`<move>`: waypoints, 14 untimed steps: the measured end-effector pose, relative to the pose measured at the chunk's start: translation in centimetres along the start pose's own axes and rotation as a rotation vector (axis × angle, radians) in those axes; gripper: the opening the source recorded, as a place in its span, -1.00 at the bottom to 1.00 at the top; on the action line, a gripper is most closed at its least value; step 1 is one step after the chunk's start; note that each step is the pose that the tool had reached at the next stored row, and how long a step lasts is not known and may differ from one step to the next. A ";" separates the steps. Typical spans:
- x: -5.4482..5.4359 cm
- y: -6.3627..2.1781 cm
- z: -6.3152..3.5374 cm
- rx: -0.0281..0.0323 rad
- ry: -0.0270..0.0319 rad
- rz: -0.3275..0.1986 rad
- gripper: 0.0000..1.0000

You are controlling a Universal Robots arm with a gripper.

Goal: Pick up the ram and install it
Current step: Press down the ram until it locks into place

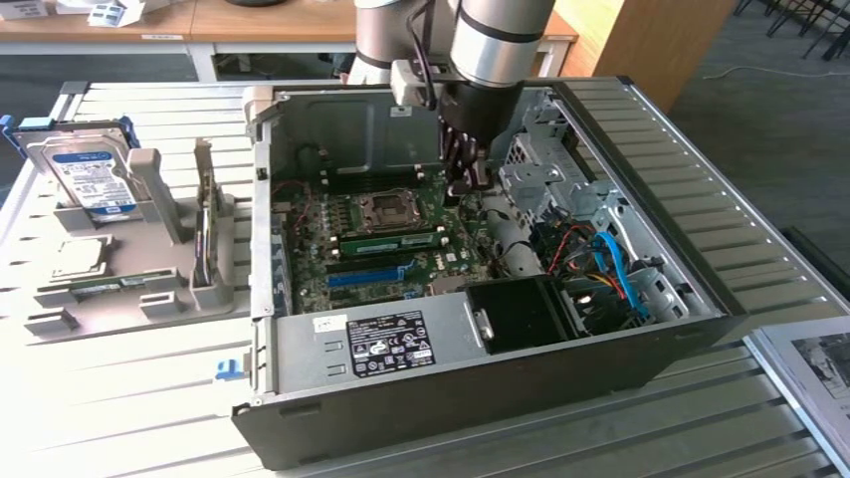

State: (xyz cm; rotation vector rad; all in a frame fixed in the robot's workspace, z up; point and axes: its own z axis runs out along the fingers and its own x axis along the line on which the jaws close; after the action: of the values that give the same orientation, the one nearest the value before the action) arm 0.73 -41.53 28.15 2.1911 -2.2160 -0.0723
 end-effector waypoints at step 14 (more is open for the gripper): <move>0.0 -0.08 1.55 0.0000 0.0000 0.000 -0.80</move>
State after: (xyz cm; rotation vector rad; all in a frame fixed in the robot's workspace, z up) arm 0.73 -41.53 26.60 2.1911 -2.2160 -0.0723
